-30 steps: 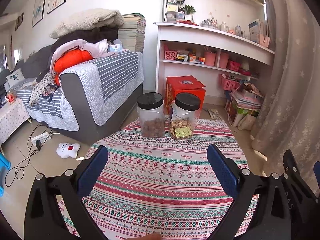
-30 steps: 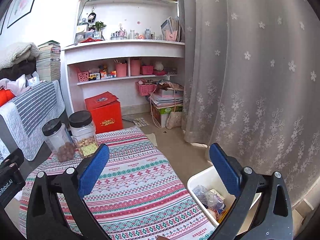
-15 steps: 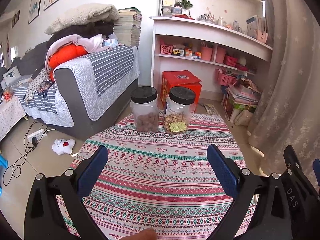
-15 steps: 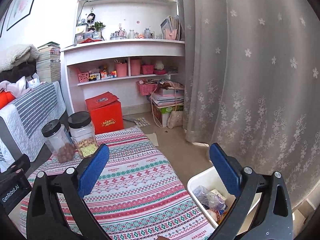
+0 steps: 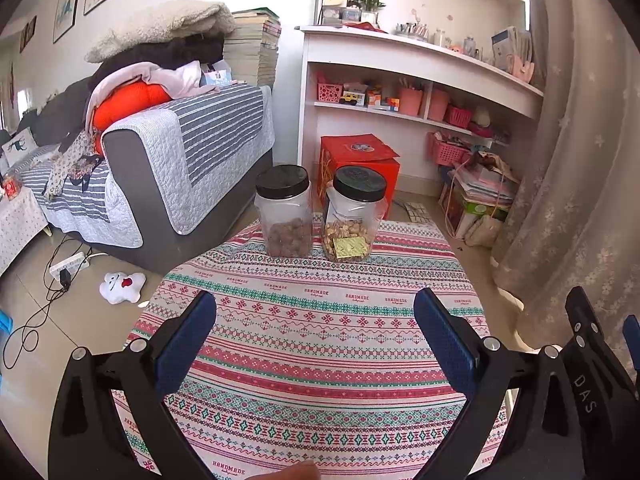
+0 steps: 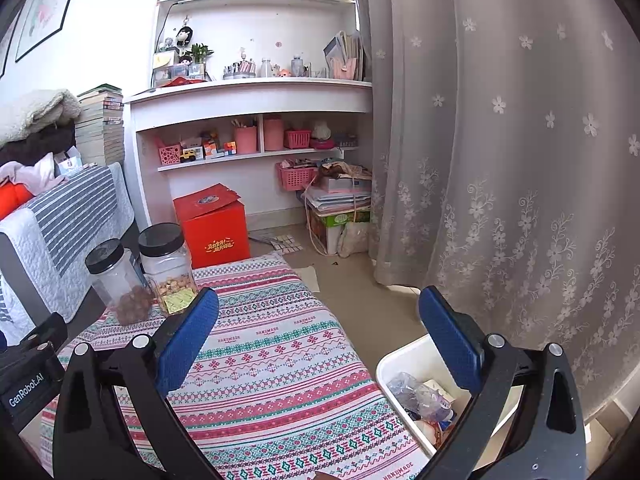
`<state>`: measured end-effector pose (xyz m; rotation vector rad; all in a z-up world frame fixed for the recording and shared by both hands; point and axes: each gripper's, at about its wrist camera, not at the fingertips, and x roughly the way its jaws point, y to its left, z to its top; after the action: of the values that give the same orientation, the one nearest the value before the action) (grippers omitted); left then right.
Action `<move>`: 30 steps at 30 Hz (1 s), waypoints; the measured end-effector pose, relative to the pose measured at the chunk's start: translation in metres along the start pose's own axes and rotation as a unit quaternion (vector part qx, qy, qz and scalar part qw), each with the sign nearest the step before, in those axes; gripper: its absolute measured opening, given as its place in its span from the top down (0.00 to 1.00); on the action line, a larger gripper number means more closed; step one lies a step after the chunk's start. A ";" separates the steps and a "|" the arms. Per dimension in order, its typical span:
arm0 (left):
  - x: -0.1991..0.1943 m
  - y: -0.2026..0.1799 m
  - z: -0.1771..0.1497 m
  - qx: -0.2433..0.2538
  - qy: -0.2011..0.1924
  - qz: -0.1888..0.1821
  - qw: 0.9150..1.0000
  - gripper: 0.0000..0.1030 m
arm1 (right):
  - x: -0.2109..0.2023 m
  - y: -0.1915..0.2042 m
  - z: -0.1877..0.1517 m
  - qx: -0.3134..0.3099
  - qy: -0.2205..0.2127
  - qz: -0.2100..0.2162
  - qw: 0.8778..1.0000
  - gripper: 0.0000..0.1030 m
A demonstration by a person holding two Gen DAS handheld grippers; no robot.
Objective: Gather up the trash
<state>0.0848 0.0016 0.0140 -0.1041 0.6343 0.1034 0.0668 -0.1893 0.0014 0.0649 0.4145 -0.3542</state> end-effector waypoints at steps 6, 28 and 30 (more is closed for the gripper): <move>0.002 0.002 -0.002 0.002 0.005 0.001 1.000 0.07 | 0.000 0.001 0.000 -0.001 0.000 0.000 1.000 0.07; 0.001 0.001 -0.002 0.007 -0.006 -0.018 1.000 0.16 | 0.000 0.002 -0.001 -0.003 0.000 0.008 1.000 0.07; 0.002 0.001 -0.002 0.006 -0.002 -0.019 1.000 0.16 | 0.000 0.002 0.000 -0.002 0.000 0.009 1.000 0.07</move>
<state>0.0848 0.0025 0.0112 -0.1036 0.6294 0.0633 0.0671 -0.1875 0.0011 0.0654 0.4150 -0.3367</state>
